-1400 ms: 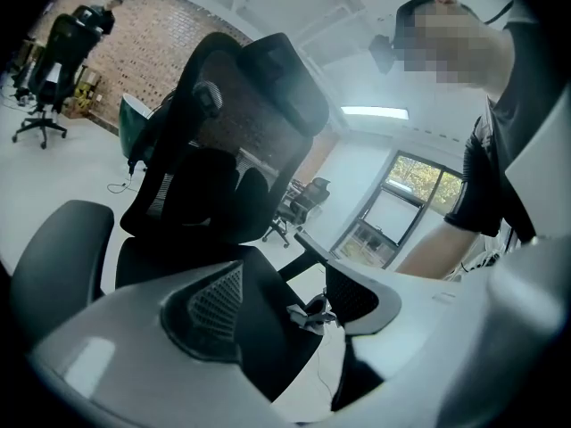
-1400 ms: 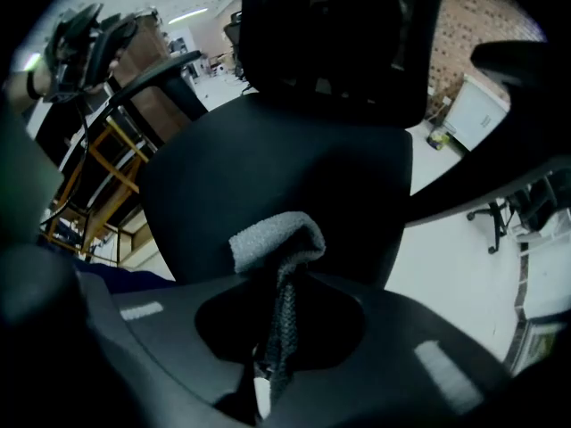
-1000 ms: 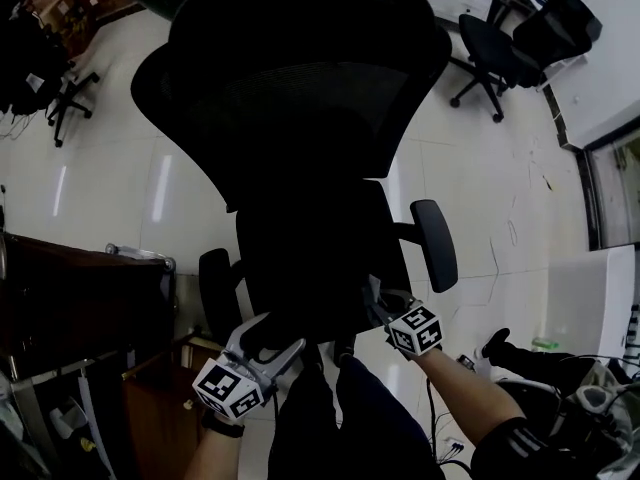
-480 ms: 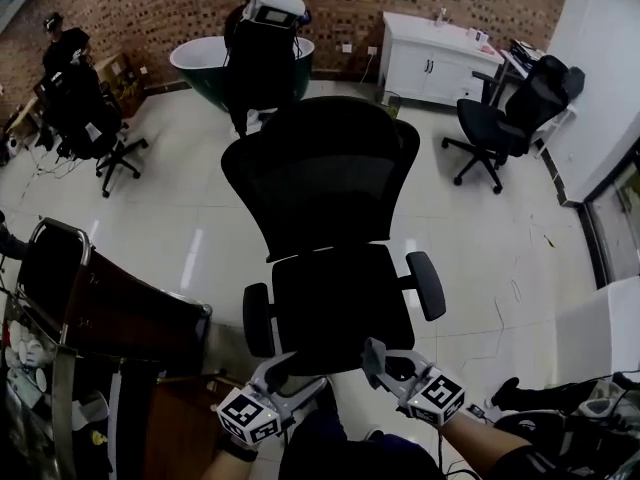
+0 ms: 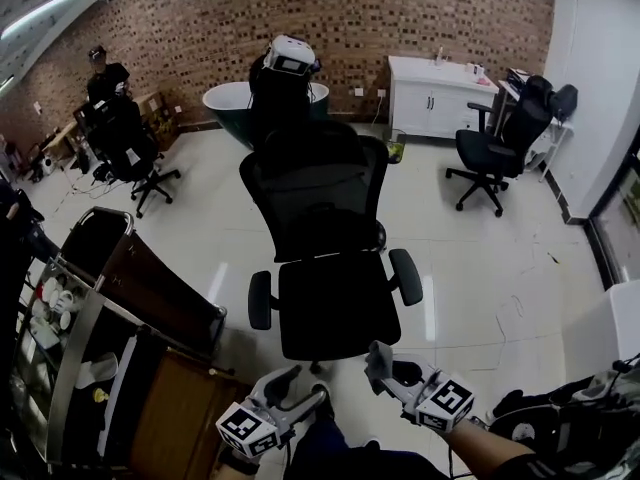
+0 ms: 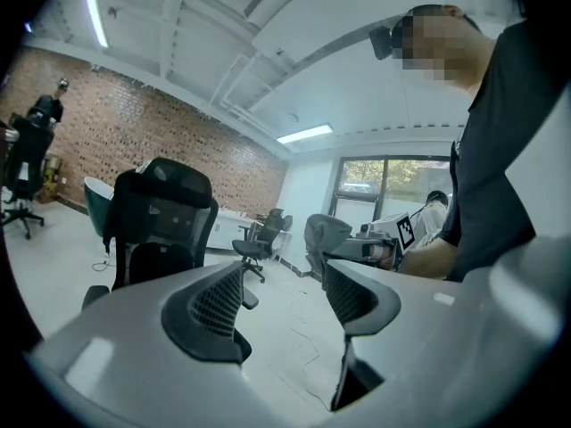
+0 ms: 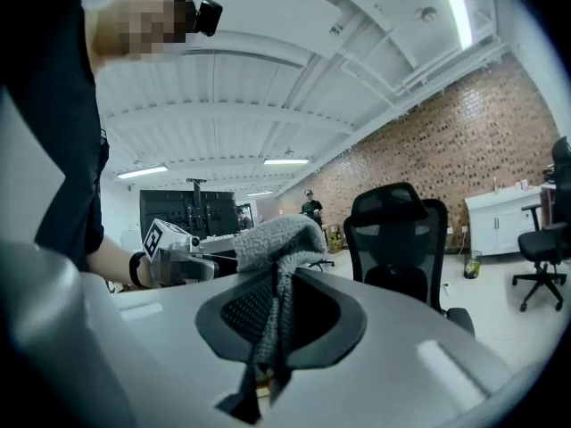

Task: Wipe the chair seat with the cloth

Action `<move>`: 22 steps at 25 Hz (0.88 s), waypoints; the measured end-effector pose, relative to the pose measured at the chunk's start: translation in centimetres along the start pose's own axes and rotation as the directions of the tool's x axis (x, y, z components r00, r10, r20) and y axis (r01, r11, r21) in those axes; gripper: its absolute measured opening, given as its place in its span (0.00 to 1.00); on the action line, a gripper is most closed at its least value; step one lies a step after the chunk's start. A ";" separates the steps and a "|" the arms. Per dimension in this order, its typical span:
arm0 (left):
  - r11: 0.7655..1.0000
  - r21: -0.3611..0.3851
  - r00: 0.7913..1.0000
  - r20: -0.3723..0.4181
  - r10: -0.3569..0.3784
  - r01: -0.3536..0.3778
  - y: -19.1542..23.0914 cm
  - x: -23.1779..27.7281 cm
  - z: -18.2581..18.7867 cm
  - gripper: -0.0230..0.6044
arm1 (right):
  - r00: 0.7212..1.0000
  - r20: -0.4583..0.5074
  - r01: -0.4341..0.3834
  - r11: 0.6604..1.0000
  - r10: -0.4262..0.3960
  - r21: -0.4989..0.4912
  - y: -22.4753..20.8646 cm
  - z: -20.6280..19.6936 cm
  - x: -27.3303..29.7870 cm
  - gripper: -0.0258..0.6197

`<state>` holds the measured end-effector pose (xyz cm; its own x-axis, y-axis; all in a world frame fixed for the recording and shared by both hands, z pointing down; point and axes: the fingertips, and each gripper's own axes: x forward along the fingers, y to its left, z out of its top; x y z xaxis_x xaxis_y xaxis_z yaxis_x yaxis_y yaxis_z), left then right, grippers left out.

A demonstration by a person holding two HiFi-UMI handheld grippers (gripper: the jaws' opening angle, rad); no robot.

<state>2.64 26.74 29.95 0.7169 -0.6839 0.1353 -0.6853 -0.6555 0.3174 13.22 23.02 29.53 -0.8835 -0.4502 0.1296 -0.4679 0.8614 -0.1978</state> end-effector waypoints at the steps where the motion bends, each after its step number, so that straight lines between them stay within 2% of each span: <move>1: 1.000 0.005 1.000 0.004 0.009 -0.009 -1.6 -0.6 0.1 0.54 | 1.000 0.005 -0.007 1.000 0.007 0.000 0.9 0.2 -1.4 0.09; 5: 0.999 0.021 0.999 0.021 0.028 -0.028 -6.2 -3.1 0.6 0.54 | 1.000 0.019 -0.021 1.000 0.021 -0.011 4.1 0.6 -5.5 0.09; 11: 0.999 0.040 0.999 0.045 0.022 -0.024 -9.0 -6.1 1.1 0.54 | 0.997 0.079 -0.001 0.999 -0.002 0.041 7.5 1.7 -8.7 0.09; 16: 0.999 0.050 0.998 0.057 0.010 -0.013 -9.5 -8.1 1.6 0.53 | 0.993 0.120 0.012 1.000 -0.011 -0.008 10.0 3.4 -8.2 0.09; 20: 0.998 0.067 0.998 0.065 0.003 -0.007 -9.0 -10.2 1.4 0.53 | 0.986 0.165 0.014 1.000 -0.013 -0.006 12.4 4.9 -7.2 0.09; 22: 0.998 0.067 0.997 0.075 0.000 -0.005 -8.7 -11.0 1.5 0.53 | 0.987 0.159 0.020 1.000 -0.016 -0.019 13.3 5.0 -6.9 0.09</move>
<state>0.55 39.48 24.32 0.7056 -0.7056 0.0648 -0.6956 -0.6725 0.2527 12.93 36.42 21.17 -0.8681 -0.4958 -0.0233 -0.4846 0.8568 -0.1763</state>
